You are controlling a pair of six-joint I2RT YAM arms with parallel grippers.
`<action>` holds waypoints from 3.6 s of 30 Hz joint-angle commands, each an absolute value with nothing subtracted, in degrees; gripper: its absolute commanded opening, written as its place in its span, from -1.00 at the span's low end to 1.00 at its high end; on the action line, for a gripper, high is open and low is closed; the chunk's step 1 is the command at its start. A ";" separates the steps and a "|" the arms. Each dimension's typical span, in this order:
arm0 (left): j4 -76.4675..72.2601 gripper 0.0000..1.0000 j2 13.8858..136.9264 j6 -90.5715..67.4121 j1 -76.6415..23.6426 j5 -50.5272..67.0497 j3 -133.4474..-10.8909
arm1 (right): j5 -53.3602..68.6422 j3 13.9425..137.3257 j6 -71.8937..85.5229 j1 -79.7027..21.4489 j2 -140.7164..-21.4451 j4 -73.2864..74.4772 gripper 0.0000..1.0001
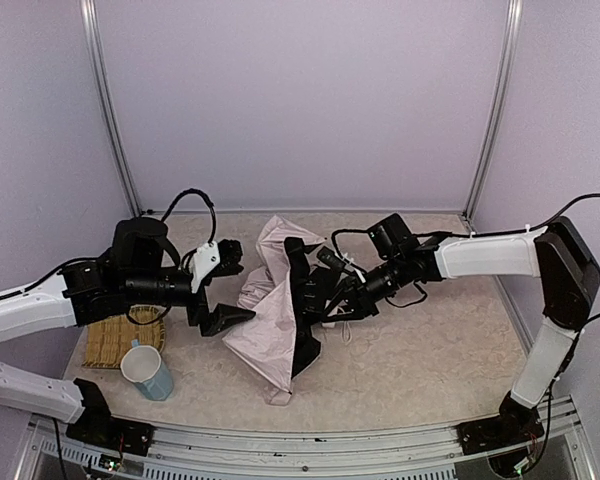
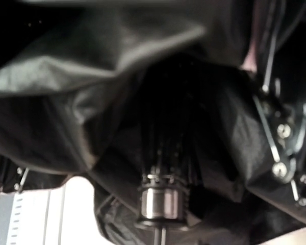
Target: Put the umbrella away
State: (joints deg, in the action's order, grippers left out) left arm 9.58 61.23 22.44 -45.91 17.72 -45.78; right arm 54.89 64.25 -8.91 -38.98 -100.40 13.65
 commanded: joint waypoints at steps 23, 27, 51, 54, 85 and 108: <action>-35.75 0.30 56.62 7.23 -47.06 39.70 -38.93 | 54.62 93.40 1.25 -30.94 -79.67 15.58 -1.00; -34.32 0.33 61.07 11.74 -51.72 37.99 -41.81 | 56.24 97.17 1.67 -30.94 -81.91 16.08 -1.00; -44.48 -0.43 81.02 5.91 -48.59 43.35 -50.98 | 57.69 98.64 2.60 -30.92 -82.80 14.24 -1.00; -42.94 -1.00 80.59 5.90 -48.02 43.98 -50.04 | 56.99 98.36 1.80 -30.94 -82.46 14.99 -1.00; -44.06 -1.00 118.28 35.87 -29.25 49.41 -69.71 | 54.60 54.02 -8.20 -48.42 -84.96 9.42 -1.00; -46.57 0.68 122.96 27.92 -27.53 -4.03 -72.63 | 63.45 45.99 5.25 -45.18 -113.13 -5.79 -1.00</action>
